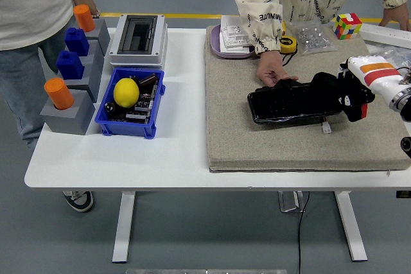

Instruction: Pick the rag up,wipe the panel,place it on the desk

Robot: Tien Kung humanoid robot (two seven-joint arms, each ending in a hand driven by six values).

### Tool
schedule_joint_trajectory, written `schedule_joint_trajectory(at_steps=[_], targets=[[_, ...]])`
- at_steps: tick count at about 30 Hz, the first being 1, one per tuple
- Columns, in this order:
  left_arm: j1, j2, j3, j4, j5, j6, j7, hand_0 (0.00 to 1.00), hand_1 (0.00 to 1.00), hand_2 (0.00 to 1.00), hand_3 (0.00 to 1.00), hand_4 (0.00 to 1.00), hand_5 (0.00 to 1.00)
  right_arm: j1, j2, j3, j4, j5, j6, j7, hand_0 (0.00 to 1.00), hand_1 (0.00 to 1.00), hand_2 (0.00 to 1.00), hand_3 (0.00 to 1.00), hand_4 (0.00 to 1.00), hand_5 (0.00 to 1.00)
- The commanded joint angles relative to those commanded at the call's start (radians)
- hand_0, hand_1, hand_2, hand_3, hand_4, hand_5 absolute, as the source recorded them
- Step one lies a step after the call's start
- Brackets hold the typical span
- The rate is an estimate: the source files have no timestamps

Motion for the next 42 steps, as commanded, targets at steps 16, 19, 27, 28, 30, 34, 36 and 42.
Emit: schedule_joint_trajectory(at_steps=[16,19,27,28,30,34,36,42], targets=[[-0.004,0.0,-0.003,0.0,0.0,0.0,0.001,0.65,0.697,0.745,0.567,0.599,0.477,0.046,0.098,-0.088,0.018,0.015,-0.006,0.0,0.24,0.331,0.385,0.372,0.911,0.002],[-0.004,0.001,-0.004,0.0,0.002,0.0,0.001,0.65,0.697,0.745,0.567,0.599,0.477,0.05,0.116,-0.104,0.022,0.016,-0.006,-0.001,0.24,0.331,0.385,0.372,0.911,0.002],[-0.004,0.001,-0.006,0.0,0.003,0.0,0.001,0.651,0.697,0.745,0.567,0.599,0.476,0.059,0.164,-0.149,0.027,0.023,-0.006,-0.004,0.24,0.331,0.385,0.371,0.911,0.002],[-0.004,0.001,-0.006,0.0,0.003,0.0,0.001,0.651,0.697,0.745,0.567,0.599,0.476,0.06,0.167,-0.155,0.029,0.023,-0.006,-0.004,0.24,0.331,0.385,0.371,0.911,0.002],[-0.005,0.001,-0.004,0.0,0.001,0.0,0.001,0.651,0.697,0.745,0.567,0.599,0.476,0.065,0.176,-0.178,0.041,0.025,-0.005,-0.005,0.24,0.331,0.385,0.371,0.911,0.002],[-0.007,0.002,-0.003,0.0,0.001,0.0,0.0,0.651,0.697,0.746,0.568,0.599,0.476,0.077,0.184,-0.213,0.061,0.029,-0.004,-0.007,0.24,0.331,0.385,0.371,0.912,0.002],[-0.007,0.002,-0.003,0.0,0.0,0.001,0.0,0.651,0.697,0.746,0.568,0.599,0.476,0.082,0.185,-0.224,0.068,0.03,-0.004,-0.008,0.24,0.331,0.385,0.371,0.912,0.002],[-0.005,0.002,-0.005,0.0,0.002,0.001,0.001,0.65,0.697,0.746,0.566,0.6,0.477,0.1,0.189,-0.254,0.091,0.035,-0.004,-0.009,0.24,0.331,0.385,0.371,0.912,0.002]])
